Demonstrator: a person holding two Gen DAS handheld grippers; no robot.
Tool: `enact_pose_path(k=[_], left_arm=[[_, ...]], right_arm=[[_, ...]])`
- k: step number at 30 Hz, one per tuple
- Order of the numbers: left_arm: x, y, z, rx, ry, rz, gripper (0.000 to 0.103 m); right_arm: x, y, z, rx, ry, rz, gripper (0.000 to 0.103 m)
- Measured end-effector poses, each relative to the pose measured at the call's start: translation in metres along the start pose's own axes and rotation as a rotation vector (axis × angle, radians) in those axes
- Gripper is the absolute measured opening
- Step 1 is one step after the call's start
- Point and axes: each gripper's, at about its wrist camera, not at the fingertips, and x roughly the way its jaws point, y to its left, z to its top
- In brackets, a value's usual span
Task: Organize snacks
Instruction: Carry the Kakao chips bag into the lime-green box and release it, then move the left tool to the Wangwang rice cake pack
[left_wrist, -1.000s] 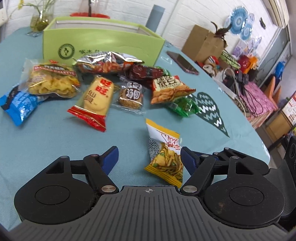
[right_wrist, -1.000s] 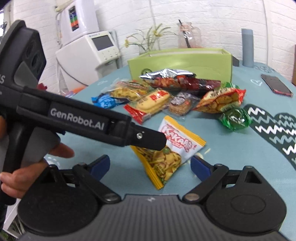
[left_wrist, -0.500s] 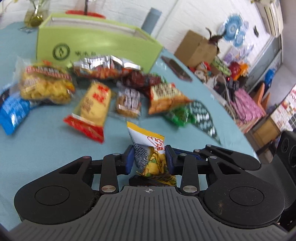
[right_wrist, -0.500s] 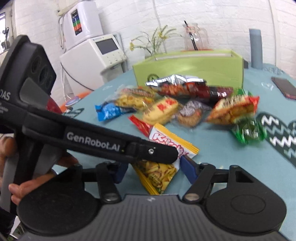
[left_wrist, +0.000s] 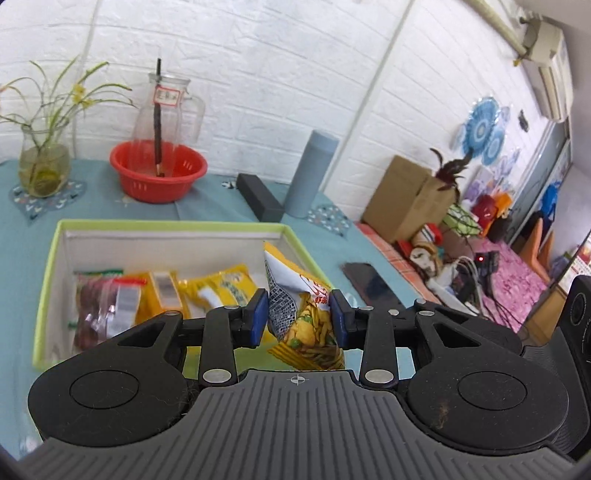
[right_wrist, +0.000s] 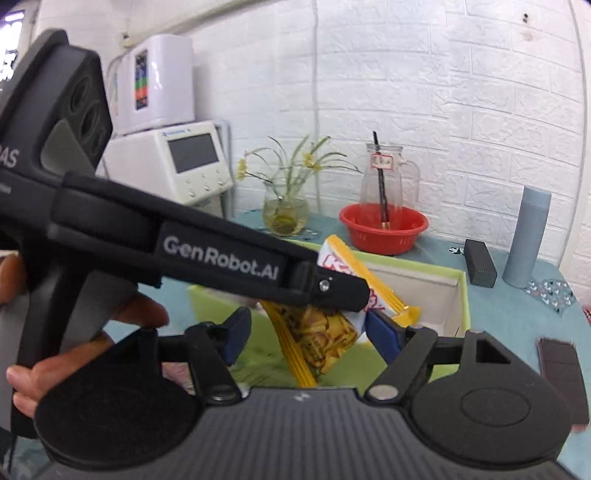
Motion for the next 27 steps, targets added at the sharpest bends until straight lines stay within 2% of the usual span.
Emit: enact_pose_path(k=[4, 5, 6, 7, 8, 9, 11, 14, 20, 22, 27], left_arm=[[0.058, 0.012, 0.022, -0.022, 0.062, -0.015, 0.016], [0.069, 0.015, 0.023, -0.031, 0.077, -0.014, 0.023], [0.074, 0.017, 0.024, -0.037, 0.082, -0.014, 0.037], [0.075, 0.019, 0.023, -0.041, 0.075, -0.011, 0.045], [0.07, 0.02, 0.021, -0.036, 0.051, -0.01, 0.059], [0.061, 0.02, 0.018, -0.026, 0.015, -0.005, 0.069], [0.044, 0.018, 0.015, -0.008, -0.036, 0.009, 0.075], [0.021, 0.012, 0.011, 0.006, -0.067, -0.001, 0.075], [-0.022, -0.005, -0.012, 0.054, -0.083, -0.006, 0.08], [-0.036, -0.007, -0.026, 0.064, -0.08, 0.003, 0.08], [-0.065, -0.002, -0.077, 0.057, -0.042, 0.048, 0.082]], right_arm=[[0.04, -0.035, 0.009, -0.003, 0.069, -0.032, 0.085], [0.047, -0.041, 0.01, 0.008, 0.08, -0.046, 0.093], [0.049, -0.048, 0.008, 0.013, 0.089, -0.059, 0.092], [0.048, -0.051, 0.004, 0.019, 0.091, -0.068, 0.092], [0.044, -0.054, 0.002, 0.024, 0.085, -0.071, 0.092], [0.037, -0.054, -0.003, 0.028, 0.066, -0.069, 0.092], [0.018, -0.053, -0.01, 0.032, 0.023, -0.061, 0.092], [-0.002, -0.047, -0.012, 0.034, -0.006, -0.076, 0.092], [-0.05, -0.028, -0.022, 0.06, -0.045, -0.013, 0.092], [-0.065, -0.019, -0.034, 0.073, -0.049, 0.003, 0.092], [-0.084, 0.011, -0.077, 0.158, 0.012, 0.121, 0.092]])
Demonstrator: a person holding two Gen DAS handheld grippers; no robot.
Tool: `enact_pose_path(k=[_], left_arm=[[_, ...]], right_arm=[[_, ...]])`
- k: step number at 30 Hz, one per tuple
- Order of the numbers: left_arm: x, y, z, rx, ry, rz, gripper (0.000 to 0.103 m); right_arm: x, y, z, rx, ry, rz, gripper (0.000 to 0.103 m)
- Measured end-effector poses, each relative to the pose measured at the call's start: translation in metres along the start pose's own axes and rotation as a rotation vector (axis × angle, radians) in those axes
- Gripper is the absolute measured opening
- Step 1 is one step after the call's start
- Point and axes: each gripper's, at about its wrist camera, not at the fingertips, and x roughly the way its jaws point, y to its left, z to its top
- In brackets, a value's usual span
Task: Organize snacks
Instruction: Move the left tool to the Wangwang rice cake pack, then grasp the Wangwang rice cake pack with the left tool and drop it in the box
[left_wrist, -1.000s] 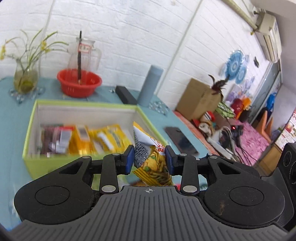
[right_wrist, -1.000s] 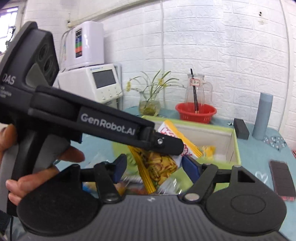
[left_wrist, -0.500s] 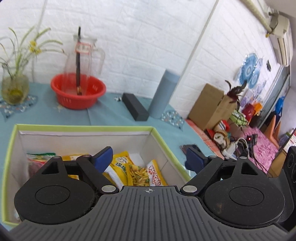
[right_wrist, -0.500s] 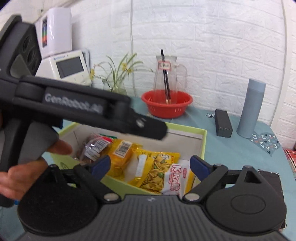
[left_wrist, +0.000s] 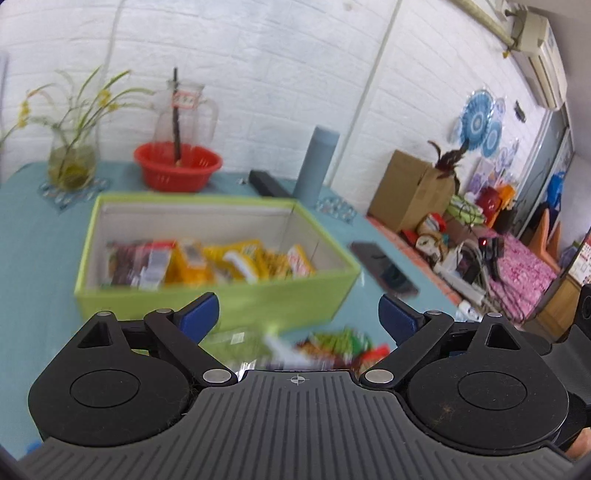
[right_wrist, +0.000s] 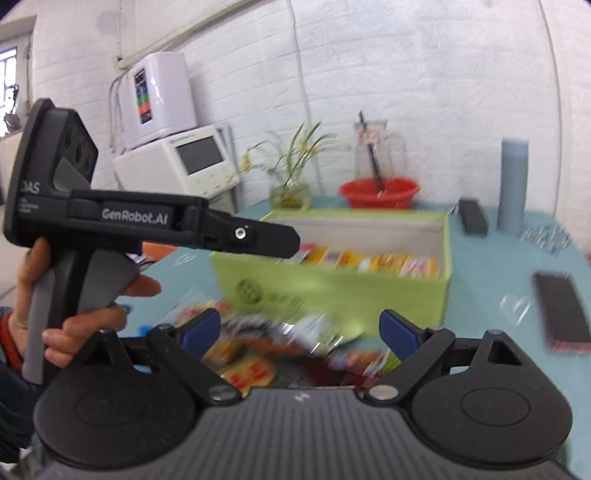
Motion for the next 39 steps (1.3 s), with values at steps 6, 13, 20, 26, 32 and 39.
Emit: enact_pose_path(k=[6, 13, 20, 26, 32, 39], left_arm=[[-0.026, 0.013, -0.069, 0.033, 0.093, 0.113, 0.08], [-0.001, 0.037, -0.071, -0.018, 0.234, -0.002, 0.063], [0.003, 0.038, -0.084, -0.014, 0.294, -0.037, 0.023], [-0.032, 0.014, -0.118, -0.041, 0.304, -0.057, 0.022], [-0.062, -0.018, -0.148, -0.027, 0.274, -0.005, 0.035], [-0.068, -0.021, -0.122, -0.014, 0.175, 0.086, 0.071]], right_arm=[[0.022, 0.043, -0.055, 0.047, 0.135, 0.116, 0.092], [0.075, 0.065, -0.051, -0.033, 0.234, 0.104, 0.092], [0.083, 0.076, -0.046, -0.114, 0.278, 0.096, 0.092], [0.046, 0.092, -0.071, -0.148, 0.286, 0.093, 0.092], [0.006, 0.116, -0.099, -0.173, 0.27, 0.03, 0.092], [-0.007, 0.127, -0.097, -0.132, 0.151, -0.095, 0.092]])
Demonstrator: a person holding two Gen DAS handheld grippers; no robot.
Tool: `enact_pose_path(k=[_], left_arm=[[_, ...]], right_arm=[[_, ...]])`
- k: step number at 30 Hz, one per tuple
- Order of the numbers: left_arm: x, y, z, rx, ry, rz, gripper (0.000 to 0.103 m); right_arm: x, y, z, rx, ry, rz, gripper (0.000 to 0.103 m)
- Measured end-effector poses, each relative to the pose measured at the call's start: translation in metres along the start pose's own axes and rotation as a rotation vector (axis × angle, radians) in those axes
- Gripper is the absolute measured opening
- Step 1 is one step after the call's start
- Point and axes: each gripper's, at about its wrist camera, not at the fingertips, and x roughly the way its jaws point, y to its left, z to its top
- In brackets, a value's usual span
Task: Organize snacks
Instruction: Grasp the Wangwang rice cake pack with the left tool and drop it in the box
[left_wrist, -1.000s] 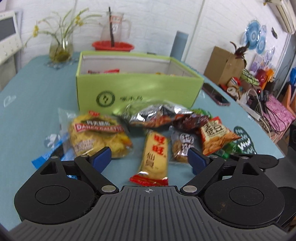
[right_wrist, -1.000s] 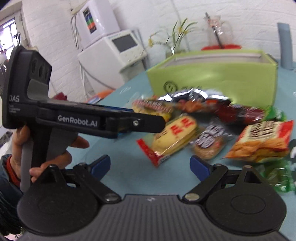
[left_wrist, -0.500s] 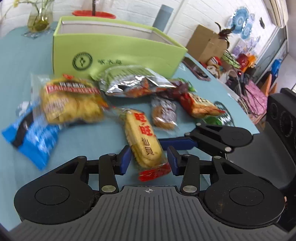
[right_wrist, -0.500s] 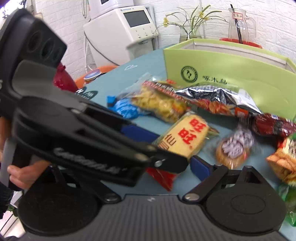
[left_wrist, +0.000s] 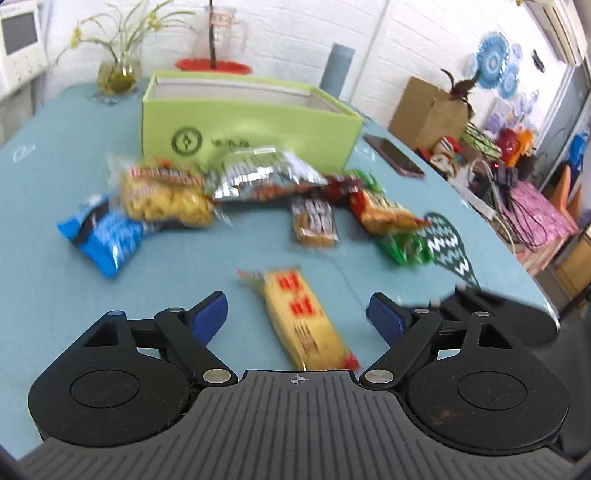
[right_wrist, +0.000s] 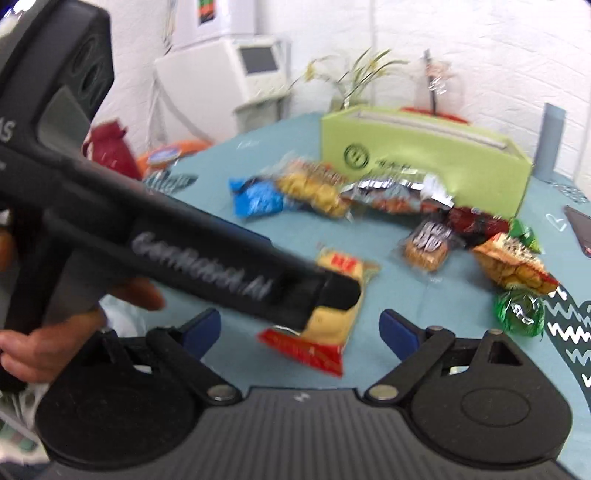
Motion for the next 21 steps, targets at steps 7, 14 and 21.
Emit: enact_pose_path(k=[7, 14, 21], left_arm=[[0.031, 0.013, 0.003, 0.014, 0.112, -0.019, 0.047], [0.023, 0.018, 0.008, -0.027, 0.047, -0.077, 0.014], [0.012, 0.012, 0.062, -0.027, -0.076, -0.127, 0.012]], right_arm=[[0.024, -0.006, -0.01, 0.012, 0.023, -0.051, 0.076], [0.023, -0.017, 0.007, 0.031, 0.0, -0.026, 0.06], [0.023, -0.035, 0.049, 0.001, -0.087, -0.035, 0.062]])
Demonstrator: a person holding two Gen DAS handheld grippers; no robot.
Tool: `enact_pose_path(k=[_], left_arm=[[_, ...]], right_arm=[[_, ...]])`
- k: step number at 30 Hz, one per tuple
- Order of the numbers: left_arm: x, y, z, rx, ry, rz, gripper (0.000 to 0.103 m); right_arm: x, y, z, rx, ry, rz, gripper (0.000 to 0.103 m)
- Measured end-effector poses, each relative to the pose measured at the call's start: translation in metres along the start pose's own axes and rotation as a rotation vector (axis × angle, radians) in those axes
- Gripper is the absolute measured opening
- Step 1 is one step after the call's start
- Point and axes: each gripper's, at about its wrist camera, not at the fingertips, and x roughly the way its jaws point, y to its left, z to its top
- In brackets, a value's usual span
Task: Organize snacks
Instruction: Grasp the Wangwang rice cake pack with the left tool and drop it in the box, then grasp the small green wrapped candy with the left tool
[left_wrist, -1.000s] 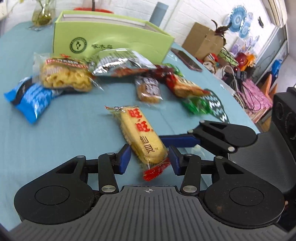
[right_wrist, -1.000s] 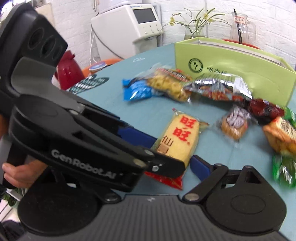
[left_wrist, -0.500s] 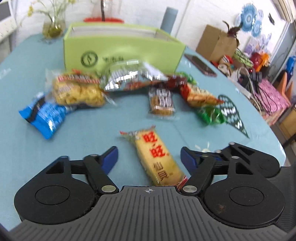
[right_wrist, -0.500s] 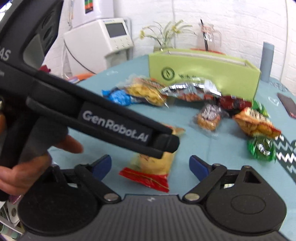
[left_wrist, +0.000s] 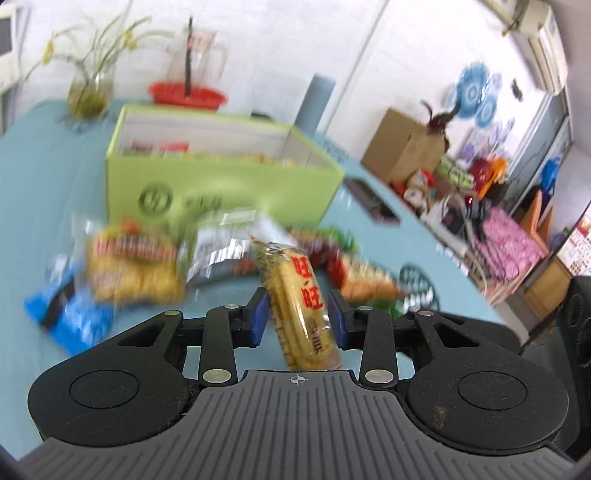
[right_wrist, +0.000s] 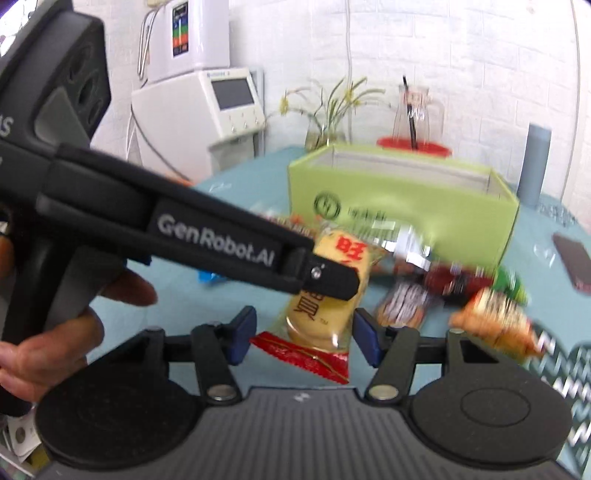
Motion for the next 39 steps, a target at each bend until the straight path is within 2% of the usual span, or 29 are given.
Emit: enact_pose_path(k=[5, 8, 11, 14, 17, 19, 21, 23, 24, 27, 30, 34, 36, 39], left_arm=[[0.027, 0.0, 0.059, -0.008, -0.048, -0.021, 0.01], [0.047, 0.002, 0.104, 0.009, -0.08, -0.023, 0.01], [0.074, 0.01, 0.142, 0.009, -0.082, -0.015, 0.01], [0.103, 0.024, 0.165, -0.015, -0.063, -0.017, 0.009], [0.134, 0.042, 0.171, -0.05, -0.03, 0.0, 0.01], [0.142, 0.052, 0.167, -0.066, -0.035, 0.034, 0.02], [0.131, 0.055, 0.16, -0.069, -0.075, 0.091, 0.044], [0.111, 0.051, 0.153, -0.053, -0.127, 0.104, 0.05], [0.1, 0.048, 0.146, -0.045, -0.143, 0.102, 0.054], [0.078, 0.035, 0.122, -0.04, -0.156, 0.068, 0.065], [0.07, 0.016, 0.085, -0.037, -0.123, 0.025, 0.064], [0.081, -0.016, 0.037, -0.022, -0.01, -0.028, 0.057], [0.093, -0.026, 0.023, -0.023, 0.05, -0.04, 0.05], [0.11, -0.036, 0.012, -0.042, 0.127, -0.036, 0.046]], right_arm=[[0.02, -0.027, 0.039, -0.025, -0.05, -0.025, 0.062], [0.034, -0.051, 0.075, -0.056, -0.082, -0.048, 0.062], [0.057, -0.075, 0.109, -0.066, -0.076, -0.055, 0.062], [0.086, -0.098, 0.129, -0.051, -0.049, -0.069, 0.063], [0.113, -0.113, 0.132, -0.03, -0.031, -0.073, 0.064], [0.124, -0.121, 0.128, -0.017, -0.008, -0.088, 0.073], [0.114, -0.129, 0.127, -0.003, -0.035, -0.091, 0.086], [0.082, -0.136, 0.119, 0.013, -0.102, -0.093, 0.095], [0.065, -0.141, 0.113, 0.013, -0.128, -0.098, 0.096], [0.031, -0.159, 0.086, 0.025, -0.136, -0.152, 0.1], [0.006, -0.169, 0.046, 0.116, -0.069, -0.163, 0.1], [0.0, -0.175, -0.005, 0.22, 0.019, -0.152, 0.1], [-0.001, -0.173, -0.023, 0.263, 0.046, -0.126, 0.1], [-0.011, -0.162, -0.04, 0.303, 0.04, -0.074, 0.1]])
